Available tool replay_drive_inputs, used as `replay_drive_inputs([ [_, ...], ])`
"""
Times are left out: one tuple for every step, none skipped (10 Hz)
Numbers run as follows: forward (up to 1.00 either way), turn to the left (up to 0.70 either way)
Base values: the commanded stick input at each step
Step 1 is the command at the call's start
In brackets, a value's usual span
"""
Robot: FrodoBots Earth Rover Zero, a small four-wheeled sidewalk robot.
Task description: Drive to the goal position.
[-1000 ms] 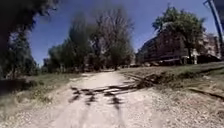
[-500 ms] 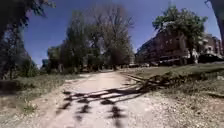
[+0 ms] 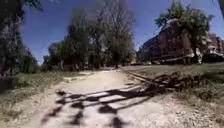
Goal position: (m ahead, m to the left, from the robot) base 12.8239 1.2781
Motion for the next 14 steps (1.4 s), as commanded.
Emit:
replay_drive_inputs([
  [0.85, 0.0],
  [0.85, 0.0],
  [0.85, 0.0],
  [0.85, 0.0],
  [0.85, 0.0],
  [0.85, 0.0],
  [0.85, 0.0],
  [0.85, 0.0],
  [0.85, 0.0],
  [0.85, 0.0],
  [0.85, 0.14],
  [0.85, 0.29],
  [0.85, 0.14],
  [0.85, 0.0],
])
